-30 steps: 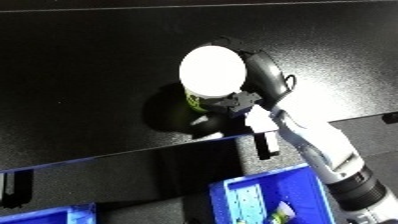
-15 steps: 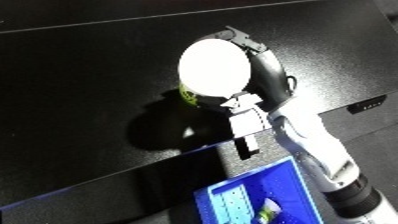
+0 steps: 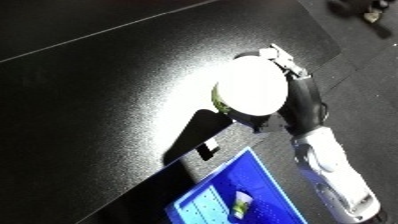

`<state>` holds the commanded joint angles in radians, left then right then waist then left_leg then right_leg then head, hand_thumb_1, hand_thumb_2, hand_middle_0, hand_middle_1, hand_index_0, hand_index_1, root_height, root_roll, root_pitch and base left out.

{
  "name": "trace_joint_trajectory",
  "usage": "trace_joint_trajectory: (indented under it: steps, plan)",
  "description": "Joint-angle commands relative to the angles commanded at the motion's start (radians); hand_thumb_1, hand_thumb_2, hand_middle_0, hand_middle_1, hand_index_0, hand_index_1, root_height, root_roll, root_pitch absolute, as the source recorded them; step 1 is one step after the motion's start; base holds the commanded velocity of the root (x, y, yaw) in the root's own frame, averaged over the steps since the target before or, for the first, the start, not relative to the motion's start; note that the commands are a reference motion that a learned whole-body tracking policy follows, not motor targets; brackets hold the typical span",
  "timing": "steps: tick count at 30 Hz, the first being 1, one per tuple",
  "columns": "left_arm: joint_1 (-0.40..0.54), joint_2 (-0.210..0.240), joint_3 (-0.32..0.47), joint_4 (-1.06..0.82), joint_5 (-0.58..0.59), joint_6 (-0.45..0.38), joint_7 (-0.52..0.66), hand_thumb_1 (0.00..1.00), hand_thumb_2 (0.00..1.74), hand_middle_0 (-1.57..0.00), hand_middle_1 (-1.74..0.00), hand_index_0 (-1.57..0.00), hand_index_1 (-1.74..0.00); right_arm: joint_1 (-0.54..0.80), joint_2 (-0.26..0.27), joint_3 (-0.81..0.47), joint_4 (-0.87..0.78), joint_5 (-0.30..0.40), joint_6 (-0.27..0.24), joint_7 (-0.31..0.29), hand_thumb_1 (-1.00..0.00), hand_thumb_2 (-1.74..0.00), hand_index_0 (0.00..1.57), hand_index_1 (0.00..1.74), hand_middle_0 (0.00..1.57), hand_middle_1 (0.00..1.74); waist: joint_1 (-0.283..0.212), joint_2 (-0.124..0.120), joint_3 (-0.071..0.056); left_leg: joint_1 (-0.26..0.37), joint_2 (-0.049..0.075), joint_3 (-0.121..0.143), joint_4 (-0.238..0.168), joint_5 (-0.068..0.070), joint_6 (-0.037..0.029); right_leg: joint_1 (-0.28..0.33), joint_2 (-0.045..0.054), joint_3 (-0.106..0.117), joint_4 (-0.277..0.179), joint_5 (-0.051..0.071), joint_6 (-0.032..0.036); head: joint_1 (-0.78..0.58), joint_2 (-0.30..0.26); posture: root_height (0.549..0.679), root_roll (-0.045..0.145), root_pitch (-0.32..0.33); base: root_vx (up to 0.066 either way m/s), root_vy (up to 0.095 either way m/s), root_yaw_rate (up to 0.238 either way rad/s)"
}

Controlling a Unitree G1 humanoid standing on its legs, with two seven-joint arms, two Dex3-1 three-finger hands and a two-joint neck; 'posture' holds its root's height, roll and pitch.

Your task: Pick up the object and place it into the box

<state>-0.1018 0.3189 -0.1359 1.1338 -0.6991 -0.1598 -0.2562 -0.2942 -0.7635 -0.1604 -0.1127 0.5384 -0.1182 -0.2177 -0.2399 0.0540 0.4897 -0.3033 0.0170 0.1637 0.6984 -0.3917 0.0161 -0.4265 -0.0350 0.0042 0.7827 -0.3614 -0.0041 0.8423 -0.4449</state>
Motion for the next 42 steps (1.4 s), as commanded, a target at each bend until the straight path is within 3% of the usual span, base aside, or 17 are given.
trace_joint_trajectory:
  steps: [4, 7, 13, 17, 21, 25, 29, 36, 42]
  plan:
    - [0.012, -0.010, 0.015, 0.006, -0.025, -0.021, -0.008, 0.00, 0.00, 0.00, 0.00, 0.00, 0.00, 0.101, 0.001, -0.078, 0.010, -0.006, -0.064, -0.010, -0.75, -1.30, 1.18, 1.30, 1.18, 1.30, -0.035, 0.007, 0.001, 0.016, -0.004, 0.018, -0.010, -0.009, 0.0056, -0.004, 0.0156, 0.017, -0.011, 0.002, 0.0012, 0.034, 0.033, 0.635, 0.070, 0.005, 0.007, 0.087, -0.202]
    - [0.018, -0.016, 0.027, 0.010, -0.041, -0.033, -0.010, 0.00, 0.00, 0.00, 0.00, 0.00, 0.00, 0.170, 0.012, -0.138, 0.037, 0.040, -0.135, -0.013, -0.75, -1.30, 1.18, 1.30, 1.18, 1.30, -0.055, 0.009, 0.001, 0.026, -0.007, 0.028, -0.018, -0.015, 0.0118, -0.007, 0.0285, 0.025, -0.021, 0.006, 0.0038, 0.075, 0.047, 0.636, 0.069, 0.012, -0.009, 0.059, -0.180]
    - [0.024, -0.025, 0.039, 0.034, -0.065, -0.046, -0.015, 0.00, 0.00, 0.00, 0.00, 0.00, 0.00, 0.254, 0.040, -0.234, 0.148, 0.149, -0.271, 0.001, -0.75, -1.30, 1.18, 1.30, 1.18, 1.30, -0.084, 0.019, 0.005, 0.030, -0.016, 0.036, -0.022, -0.021, 0.0182, -0.014, 0.0518, 0.040, -0.034, 0.017, 0.0081, 0.127, 0.064, 0.637, 0.067, 0.021, -0.009, 0.041, -0.120]
    - [0.023, -0.029, 0.041, 0.043, -0.076, -0.048, -0.017, 0.00, 0.00, 0.00, 0.00, 0.00, 0.00, 0.285, 0.055, -0.259, 0.258, 0.209, -0.313, 0.051, -0.75, -1.30, 1.18, 1.30, 1.18, 1.30, -0.093, 0.027, 0.009, 0.029, -0.023, 0.036, -0.024, -0.020, 0.0202, -0.019, 0.0625, 0.049, -0.042, 0.025, 0.0096, 0.140, 0.064, 0.637, 0.066, 0.025, -0.012, 0.024, -0.059]
    - [0.022, -0.026, 0.035, 0.037, -0.077, -0.046, -0.019, 0.00, 0.00, 0.00, 0.00, 0.00, 0.00, 0.303, 0.060, -0.232, 0.386, 0.215, -0.310, 0.094, -0.75, -1.30, 1.18, 1.30, 1.18, 1.30, -0.089, 0.035, 0.011, 0.020, -0.030, 0.029, -0.024, -0.015, 0.0223, -0.028, 0.0687, 0.053, -0.042, 0.030, 0.0085, 0.160, 0.048, 0.637, 0.065, 0.030, -0.033, -0.010, 0.010]
    - [0.014, -0.021, 0.022, 0.033, -0.073, -0.040, -0.019, 0.00, 0.00, 0.00, 0.00, 0.00, 0.00, 0.297, 0.055, -0.167, 0.529, 0.225, -0.277, 0.135, -0.75, -1.30, 1.18, 1.30, 1.18, 1.30, -0.078, 0.042, 0.009, 0.011, -0.036, 0.016, -0.025, -0.009, 0.0242, -0.031, 0.0701, 0.053, -0.047, 0.034, 0.0051, 0.194, 0.019, 0.637, 0.065, 0.034, -0.030, -0.026, 0.048]
    - [0.000, -0.012, 0.002, 0.032, -0.066, -0.028, -0.018, 0.00, 0.00, 0.00, 0.00, 0.00, 0.00, 0.268, 0.044, -0.088, 0.680, 0.230, -0.229, 0.165, -0.75, -1.30, 1.18, 1.30, 1.18, 1.30, -0.058, 0.052, 0.008, 0.004, -0.042, 0.000, -0.022, -0.004, 0.0240, -0.029, 0.0655, 0.049, -0.047, 0.036, 0.0002, 0.249, -0.019, 0.637, 0.065, 0.032, -0.021, -0.041, 0.091]
    - [-0.019, -0.005, -0.044, 0.029, -0.058, -0.008, -0.015, 0.00, 0.00, 0.00, 0.00, 0.00, 0.00, 0.173, 0.015, 0.031, 0.940, 0.106, -0.235, 0.179, -0.75, -1.30, 1.18, 1.30, 1.18, 1.30, -0.019, 0.078, 0.002, 0.001, -0.053, -0.023, -0.017, 0.003, 0.0256, -0.016, 0.0544, 0.043, -0.049, 0.040, -0.0036, 0.353, -0.103, 0.639, 0.067, 0.023, -0.003, -0.035, 0.114]
    - [-0.027, -0.002, -0.066, 0.037, -0.052, 0.001, -0.021, 0.00, 0.00, 0.00, 0.00, 0.00, 0.00, 0.120, 0.013, 0.081, 1.094, 0.106, -0.245, 0.276, -0.45, -0.78, 0.71, 0.78, 0.71, 0.78, 0.002, 0.090, -0.004, 0.001, -0.058, -0.033, -0.013, 0.006, 0.0245, -0.009, 0.0469, 0.038, -0.043, 0.037, -0.0048, 0.375, -0.136, 0.639, 0.069, 0.016, 0.012, -0.032, 0.068]
